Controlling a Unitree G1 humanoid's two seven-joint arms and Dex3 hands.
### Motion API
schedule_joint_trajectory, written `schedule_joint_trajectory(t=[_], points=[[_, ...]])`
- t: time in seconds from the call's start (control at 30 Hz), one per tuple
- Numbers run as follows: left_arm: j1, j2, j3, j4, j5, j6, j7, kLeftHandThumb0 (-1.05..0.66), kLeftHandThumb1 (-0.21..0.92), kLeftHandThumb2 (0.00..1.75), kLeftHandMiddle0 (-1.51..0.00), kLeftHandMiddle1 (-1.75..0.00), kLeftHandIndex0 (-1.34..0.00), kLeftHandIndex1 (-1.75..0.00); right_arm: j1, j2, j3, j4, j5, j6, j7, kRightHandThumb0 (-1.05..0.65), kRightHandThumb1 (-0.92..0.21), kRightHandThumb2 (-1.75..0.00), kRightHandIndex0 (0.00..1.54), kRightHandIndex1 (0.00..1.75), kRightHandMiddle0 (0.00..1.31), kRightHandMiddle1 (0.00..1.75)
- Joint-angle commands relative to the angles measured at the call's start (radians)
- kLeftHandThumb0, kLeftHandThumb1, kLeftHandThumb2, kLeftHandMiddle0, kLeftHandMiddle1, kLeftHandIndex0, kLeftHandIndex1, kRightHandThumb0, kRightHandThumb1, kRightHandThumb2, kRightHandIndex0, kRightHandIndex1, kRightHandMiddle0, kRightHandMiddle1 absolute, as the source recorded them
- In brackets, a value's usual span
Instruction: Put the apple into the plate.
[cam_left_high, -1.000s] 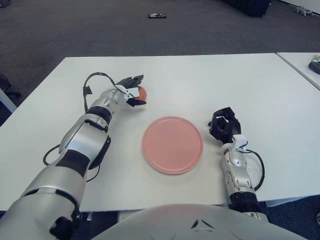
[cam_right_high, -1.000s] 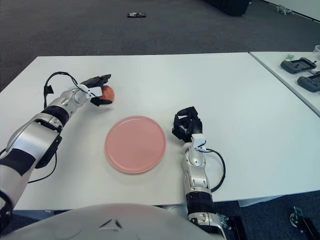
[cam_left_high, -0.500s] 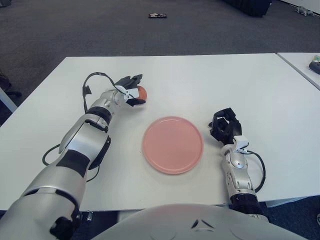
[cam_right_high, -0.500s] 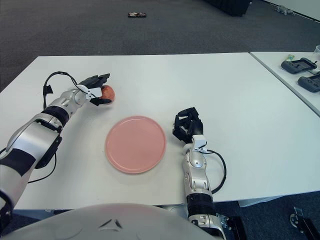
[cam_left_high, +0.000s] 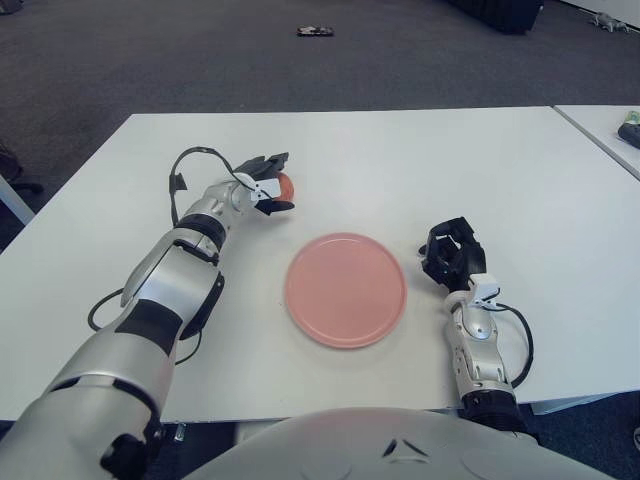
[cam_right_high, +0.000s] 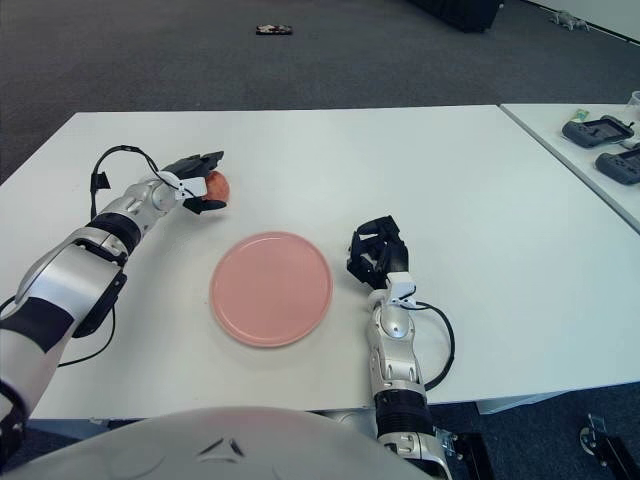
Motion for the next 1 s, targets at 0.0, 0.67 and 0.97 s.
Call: schedule_joint_trajectory(t=[0.0, 0.67, 0.97], points=[[-0.007, -0.007, -0.025, 0.005, 0.025, 0.013, -0.017, -0.96, 0.64, 0.73, 0.00, 0.00, 0.00, 0.00, 0.005, 0.001, -0.007, -0.010, 0.020, -0.003, 0.006, -0.41, -0.57, -1.01, 0.60, 1.61, 0.42, 1.75], [-0.024, -0.038, -0.161, 0.028, 0.137, 0.094, -0.090, -1.00, 0.75, 0.65, 0.00, 0.00, -0.01, -0.01, 0.024, 0.023, -0.032, -0.067, 0.109, 0.024, 0.040, -0.41, -0.55, -1.03, 0.59, 1.72, 0.43, 1.75], [-0.010, -0.049, -0.170, 0.035, 0.136, 0.134, -0.109, -1.03, 0.83, 0.58, 0.00, 0.00, 0.00, 0.00, 0.043, 0.035, -0.040, -0.110, 0.150, 0.028, 0.061, -0.41, -0.55, -1.03, 0.56, 1.74, 0.43, 1.75]])
